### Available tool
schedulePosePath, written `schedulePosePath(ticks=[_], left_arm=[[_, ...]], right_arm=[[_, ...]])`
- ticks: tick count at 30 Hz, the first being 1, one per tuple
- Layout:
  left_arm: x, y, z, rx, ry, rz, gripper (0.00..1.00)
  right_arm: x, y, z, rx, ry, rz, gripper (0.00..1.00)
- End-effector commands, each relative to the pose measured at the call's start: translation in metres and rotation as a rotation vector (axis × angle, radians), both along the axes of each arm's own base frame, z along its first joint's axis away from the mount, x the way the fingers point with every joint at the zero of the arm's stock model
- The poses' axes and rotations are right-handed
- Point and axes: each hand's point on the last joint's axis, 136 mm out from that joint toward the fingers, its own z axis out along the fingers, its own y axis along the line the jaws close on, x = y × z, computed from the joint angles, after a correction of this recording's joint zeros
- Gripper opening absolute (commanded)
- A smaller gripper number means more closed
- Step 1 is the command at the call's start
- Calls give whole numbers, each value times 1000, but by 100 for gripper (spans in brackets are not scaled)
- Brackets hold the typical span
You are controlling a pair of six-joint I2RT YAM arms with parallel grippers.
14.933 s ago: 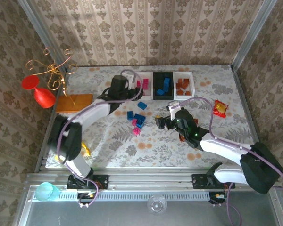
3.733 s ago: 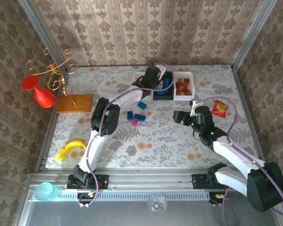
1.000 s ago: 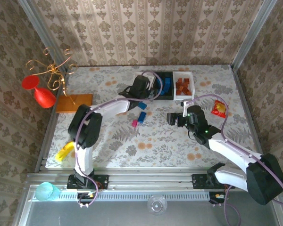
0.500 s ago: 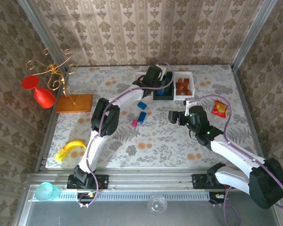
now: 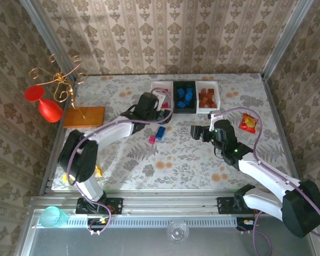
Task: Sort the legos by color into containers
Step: Pick up the lego from the center of the table.
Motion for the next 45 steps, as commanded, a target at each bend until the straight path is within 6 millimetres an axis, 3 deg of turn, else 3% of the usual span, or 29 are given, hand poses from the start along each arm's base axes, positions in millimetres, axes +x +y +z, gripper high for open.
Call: schedulePosePath(ticks=[1,4,8,14,21,27,31,36,45], left_arm=[[-32,30,-36,49,115,20,73],[-59,41,-53,73,192,-11,73],[-74,52,-75,130,257,-15,74],[-73,40,-99,128,327,-36,68],[-65,39,-120,159,352,-5,53],[-65,41,-128,170,344,19,37],[-60,43,-123,147,303,40,26],[-52,50,-104,112,227,86,17],[-31,51,-49,-2,81,133,15]], right_arm=[[-1,-2,-9,-5,21,-18,94],[0,-1,-14,-6,33,-15,94],[2,2,-18,-3,49,-8,94],[2,2,-19,-6,50,-9,94],[0,2,-14,-11,39,-2,94],[-2,25,-13,41,39,118,94],[-5,47,-13,82,44,229,94],[-14,78,-12,82,53,371,94],[-19,84,-7,88,28,399,94]])
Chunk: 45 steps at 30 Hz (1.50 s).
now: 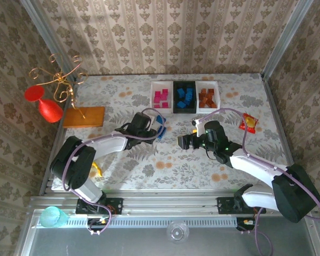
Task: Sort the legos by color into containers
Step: Pick up the lego from the center of the table, then place the lego in the container, then pick up the lego from the center of the table.
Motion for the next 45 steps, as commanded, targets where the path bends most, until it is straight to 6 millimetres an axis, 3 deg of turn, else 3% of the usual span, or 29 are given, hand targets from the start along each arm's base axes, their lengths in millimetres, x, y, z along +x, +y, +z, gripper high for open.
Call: schedulePosePath(ticks=[1,10,18,20,24,29,32,39,42,45], left_arm=[[23,-3,35,-71,-99,44,15],[98,-32,73,-147,-181,57,16],[171,-44,53,-154,-154,101,18],[183,-48,48,-155,-132,102,22],[196,-53,61,-165,-133,98,42],[177,-44,100,-199,-203,87,58],[146,-32,101,-198,-207,77,62],[52,-15,59,-161,-140,-3,70],[25,-19,41,-96,-115,-67,75],[13,-26,24,-21,-90,-112,77]], right_arm=[[3,9,25,39,-71,30,94],[16,-17,37,-7,-205,-153,95],[13,-37,54,-55,-301,-249,96],[14,-40,52,-74,-290,-265,96],[16,-40,47,-95,-260,-269,96],[16,-35,42,-102,-232,-245,96],[16,-34,37,-121,-200,-238,96],[14,-23,27,-133,-151,-180,97],[15,-21,22,-136,-132,-172,98],[16,-20,18,-150,-114,-173,97]])
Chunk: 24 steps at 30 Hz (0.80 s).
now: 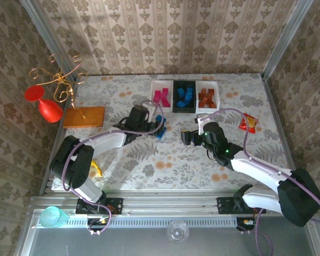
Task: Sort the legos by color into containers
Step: Pick up the lego from the center of the table.
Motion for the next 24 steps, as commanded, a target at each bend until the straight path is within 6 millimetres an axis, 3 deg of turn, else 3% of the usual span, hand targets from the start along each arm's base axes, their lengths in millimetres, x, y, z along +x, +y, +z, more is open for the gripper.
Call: schedulePosePath(ticks=[1,8,15,19,24], left_arm=[[-6,-7,-9,75,-20,-55,78],[0,-24,-49,181,22,-79,74],[4,-29,-72,233,58,-80,49],[2,-34,-60,208,33,-85,34],[8,-40,-14,116,-67,-71,24]], right_arm=[[1,7,3,-8,13,22,97],[0,-4,8,-22,-16,-17,98],[-2,-7,13,-18,-34,-25,98],[-2,-8,11,-22,-29,-31,98],[-1,-11,12,-22,-33,-48,98]])
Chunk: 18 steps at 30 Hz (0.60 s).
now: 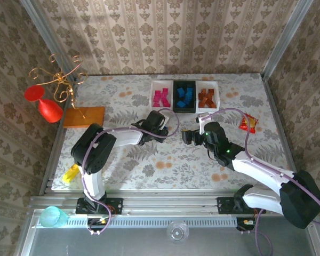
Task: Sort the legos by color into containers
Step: Pick up the lego from the center of the table, then place the lego in the container.
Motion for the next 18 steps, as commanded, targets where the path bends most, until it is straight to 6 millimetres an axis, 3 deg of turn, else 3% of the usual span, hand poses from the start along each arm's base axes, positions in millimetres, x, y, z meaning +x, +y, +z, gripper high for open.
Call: schedulePosePath(ticks=[1,5,9,13,18], left_arm=[[11,-9,55,-105,-120,11,23],[25,-18,96,-180,-216,7,22],[49,-33,124,-229,-258,-6,22],[74,-54,140,-253,-278,-32,22],[105,-78,138,-257,-272,-42,23]], right_arm=[[-1,-5,4,-16,-17,-21,98],[-4,-4,8,-1,-40,-7,98],[-4,-8,10,-1,-55,-25,98],[1,-21,12,-20,-70,-101,98],[1,-35,19,-14,-128,-171,99]])
